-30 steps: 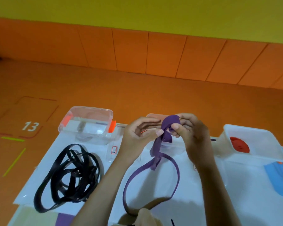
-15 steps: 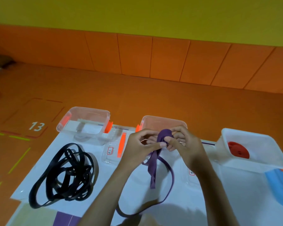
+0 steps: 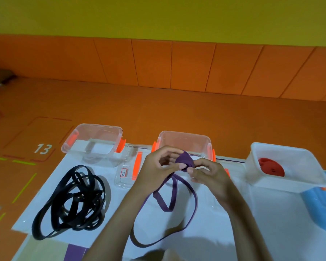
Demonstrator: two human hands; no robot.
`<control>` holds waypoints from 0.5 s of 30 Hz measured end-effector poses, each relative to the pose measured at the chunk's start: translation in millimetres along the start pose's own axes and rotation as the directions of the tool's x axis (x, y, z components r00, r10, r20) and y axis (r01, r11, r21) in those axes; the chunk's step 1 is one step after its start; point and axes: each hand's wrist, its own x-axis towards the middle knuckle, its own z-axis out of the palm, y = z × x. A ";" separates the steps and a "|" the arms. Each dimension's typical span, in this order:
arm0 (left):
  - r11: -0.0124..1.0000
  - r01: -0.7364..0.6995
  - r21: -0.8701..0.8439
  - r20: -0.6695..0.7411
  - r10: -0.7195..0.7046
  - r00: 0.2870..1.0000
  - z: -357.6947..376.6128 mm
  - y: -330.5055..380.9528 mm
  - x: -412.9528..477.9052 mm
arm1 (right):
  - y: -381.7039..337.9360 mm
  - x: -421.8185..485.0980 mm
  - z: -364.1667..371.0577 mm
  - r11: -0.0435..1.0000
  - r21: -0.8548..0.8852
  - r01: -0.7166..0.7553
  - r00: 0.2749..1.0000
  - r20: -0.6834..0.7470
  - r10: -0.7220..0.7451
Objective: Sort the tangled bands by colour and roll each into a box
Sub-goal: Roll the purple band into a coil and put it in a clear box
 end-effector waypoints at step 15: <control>0.989 -0.113 -0.093 0.007 0.114 0.993 20.4 -9.8 -5.6 | 14.7 -10.7 -7.6 0.900 0.421 -0.112 0.994 0.042 0.104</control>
